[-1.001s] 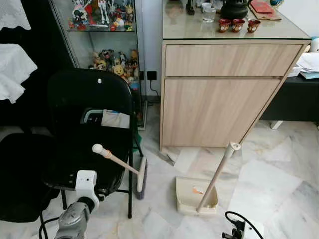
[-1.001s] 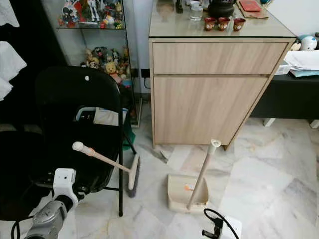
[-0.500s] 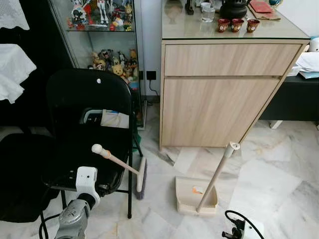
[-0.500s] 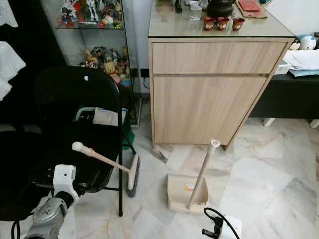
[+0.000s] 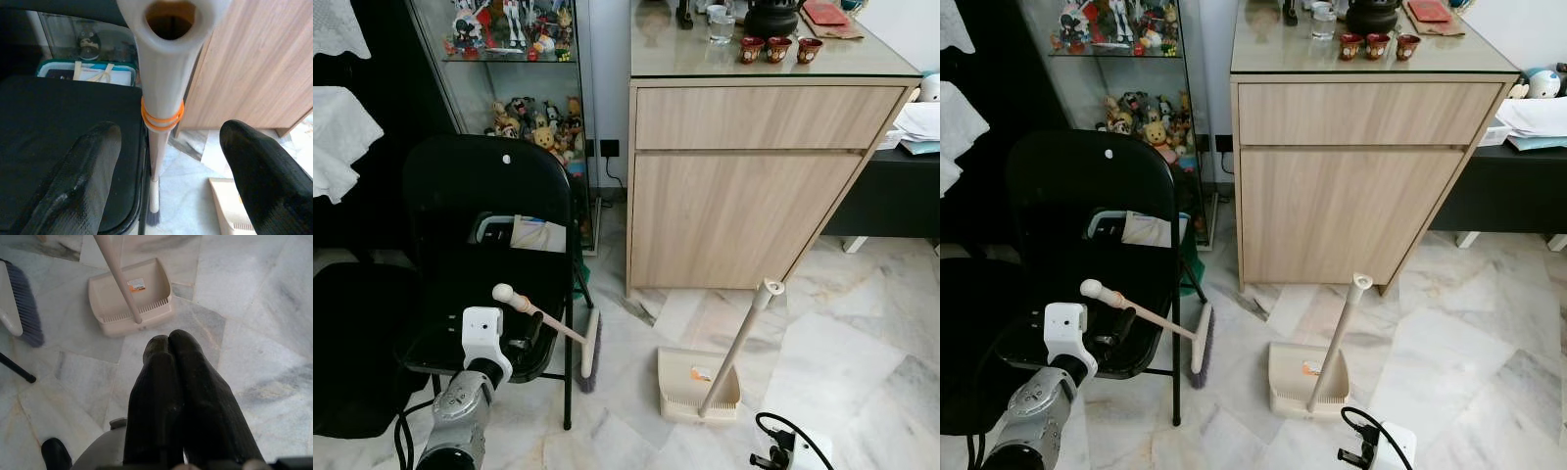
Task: Sweep floor
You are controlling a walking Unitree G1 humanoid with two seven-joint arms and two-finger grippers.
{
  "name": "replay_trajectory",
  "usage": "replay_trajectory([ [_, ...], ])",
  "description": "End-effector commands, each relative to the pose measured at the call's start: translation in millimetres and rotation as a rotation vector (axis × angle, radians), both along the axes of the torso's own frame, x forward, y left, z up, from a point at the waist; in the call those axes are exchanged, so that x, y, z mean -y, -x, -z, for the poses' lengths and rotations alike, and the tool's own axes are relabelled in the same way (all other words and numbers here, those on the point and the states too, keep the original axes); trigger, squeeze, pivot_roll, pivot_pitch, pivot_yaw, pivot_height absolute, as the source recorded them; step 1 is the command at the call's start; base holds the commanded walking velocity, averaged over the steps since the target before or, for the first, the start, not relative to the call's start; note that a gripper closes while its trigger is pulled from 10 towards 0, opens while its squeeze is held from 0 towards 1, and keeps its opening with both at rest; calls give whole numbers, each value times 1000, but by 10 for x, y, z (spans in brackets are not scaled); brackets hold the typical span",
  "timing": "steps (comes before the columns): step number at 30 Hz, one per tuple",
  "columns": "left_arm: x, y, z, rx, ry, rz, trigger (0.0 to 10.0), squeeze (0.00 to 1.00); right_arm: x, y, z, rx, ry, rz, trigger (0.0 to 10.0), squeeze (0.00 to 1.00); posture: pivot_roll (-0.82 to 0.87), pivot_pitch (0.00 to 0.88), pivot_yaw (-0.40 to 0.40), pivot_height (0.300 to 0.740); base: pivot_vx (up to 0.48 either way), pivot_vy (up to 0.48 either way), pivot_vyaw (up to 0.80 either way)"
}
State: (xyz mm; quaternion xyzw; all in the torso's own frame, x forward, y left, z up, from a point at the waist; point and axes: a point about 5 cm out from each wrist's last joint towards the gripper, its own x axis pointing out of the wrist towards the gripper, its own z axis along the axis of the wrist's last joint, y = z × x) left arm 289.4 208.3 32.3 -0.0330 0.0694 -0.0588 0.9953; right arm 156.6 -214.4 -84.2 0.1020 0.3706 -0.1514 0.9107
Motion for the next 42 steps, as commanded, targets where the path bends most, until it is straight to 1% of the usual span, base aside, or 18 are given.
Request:
replay_trajectory([
  [1,10,-17,6,-10,19,-15,10000,0,17,51,21,-21,0,7,10000,0,34,74,-20,740,0,0,0],
  [9,29,-45,-4,-9,20,-28,10000,0,21,58,23,-22,1,7,10000,0,33,75,-21,740,0,0,0],
  [10,35,-70,-15,-7,34,-50,10000,0,25,58,22,-22,2,8,10000,0,30,76,-22,740,0,0,0],
  [13,35,-86,-24,-5,44,-65,10000,0,28,58,22,-21,2,8,10000,0,29,76,-22,740,0,0,0],
  [27,107,-180,-35,-24,86,-112,10000,0,47,82,24,-20,7,13,10000,0,16,80,-25,740,0,0,0],
  [34,171,-216,-42,-31,93,-102,10000,0,49,87,25,-20,7,14,10000,0,13,82,-26,740,0,0,0],
  [38,237,-264,-65,-35,97,-94,10000,0,39,81,24,-19,5,10,10000,0,13,83,-27,740,0,0,0],
  [42,270,-299,-92,-31,99,-86,10000,0,38,82,25,-19,5,8,10000,0,10,83,-26,740,0,0,0],
])
